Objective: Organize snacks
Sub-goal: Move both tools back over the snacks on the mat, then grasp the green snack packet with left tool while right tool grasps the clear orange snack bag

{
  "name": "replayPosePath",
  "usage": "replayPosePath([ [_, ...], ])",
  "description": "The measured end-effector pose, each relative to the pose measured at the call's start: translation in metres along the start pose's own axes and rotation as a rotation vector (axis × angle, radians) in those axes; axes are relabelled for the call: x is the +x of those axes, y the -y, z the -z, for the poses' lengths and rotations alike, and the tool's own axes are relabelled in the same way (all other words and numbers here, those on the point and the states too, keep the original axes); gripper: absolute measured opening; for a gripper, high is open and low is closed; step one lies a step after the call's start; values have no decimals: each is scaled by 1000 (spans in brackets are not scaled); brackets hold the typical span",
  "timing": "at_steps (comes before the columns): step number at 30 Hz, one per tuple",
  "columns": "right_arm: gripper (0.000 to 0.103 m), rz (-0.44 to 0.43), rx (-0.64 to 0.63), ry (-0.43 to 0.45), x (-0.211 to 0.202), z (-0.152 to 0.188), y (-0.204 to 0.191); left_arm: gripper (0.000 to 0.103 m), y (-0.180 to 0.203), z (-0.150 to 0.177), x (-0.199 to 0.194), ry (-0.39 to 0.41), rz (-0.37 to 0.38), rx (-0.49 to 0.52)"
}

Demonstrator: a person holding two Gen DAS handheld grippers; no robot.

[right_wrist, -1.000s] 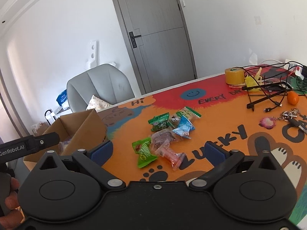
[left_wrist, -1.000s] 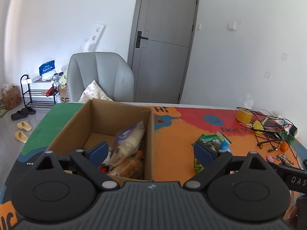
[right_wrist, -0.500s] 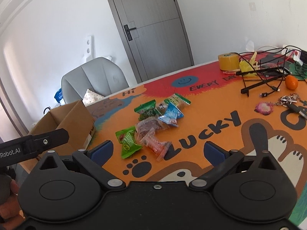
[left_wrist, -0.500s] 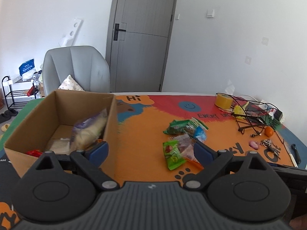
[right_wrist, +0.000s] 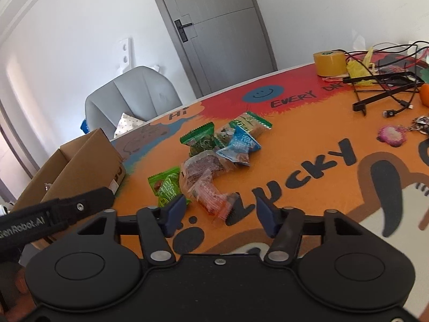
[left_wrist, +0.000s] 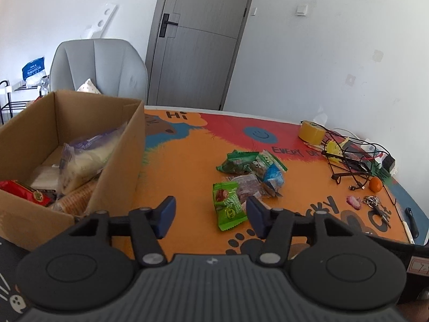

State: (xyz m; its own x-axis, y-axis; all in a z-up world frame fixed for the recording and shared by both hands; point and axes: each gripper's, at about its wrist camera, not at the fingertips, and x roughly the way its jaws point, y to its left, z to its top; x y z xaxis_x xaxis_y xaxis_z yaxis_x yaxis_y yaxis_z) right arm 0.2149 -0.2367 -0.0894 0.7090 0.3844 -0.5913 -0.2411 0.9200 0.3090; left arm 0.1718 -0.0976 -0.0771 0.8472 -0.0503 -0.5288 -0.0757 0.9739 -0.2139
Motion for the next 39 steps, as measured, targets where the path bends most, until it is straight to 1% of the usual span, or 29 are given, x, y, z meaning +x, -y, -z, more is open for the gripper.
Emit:
replayPosePath([
  [5,53,-1,-7,0,14,-6,-2,51,-2,2,14,-26,-7,-25],
  [9,52,-22,4,37,17,-13,-1,50,-2,4,22,-35,-14,-34],
  [10,52,-27,1,35,19,-15,-2,50,-3,4,24,-38,-18,-38],
  [14,39,-39,1,-9,32,-15,-2,50,-3,3,33,-50,-28,-59],
  [17,32,-25,5,-53,39,-10,1,50,-1,2,37,-47,-35,-67],
  [18,31,-21,9,-64,41,-8,2,50,0,1,39,-49,-36,-71],
  [22,28,-25,31,-55,37,-5,6,50,3,-1,47,-56,-33,-68],
  [23,26,-25,34,-54,36,-5,7,50,4,-2,49,-59,-30,-66],
  [26,25,-12,40,-44,33,-3,10,50,8,-3,56,-66,-23,-61],
  [37,25,103,52,-4,19,-6,30,50,22,0,81,-99,-11,-52],
  [38,25,110,47,-4,18,-5,29,50,22,1,83,-106,-8,-52],
  [39,27,116,41,-5,19,-5,28,48,22,2,86,-113,-4,-57],
])
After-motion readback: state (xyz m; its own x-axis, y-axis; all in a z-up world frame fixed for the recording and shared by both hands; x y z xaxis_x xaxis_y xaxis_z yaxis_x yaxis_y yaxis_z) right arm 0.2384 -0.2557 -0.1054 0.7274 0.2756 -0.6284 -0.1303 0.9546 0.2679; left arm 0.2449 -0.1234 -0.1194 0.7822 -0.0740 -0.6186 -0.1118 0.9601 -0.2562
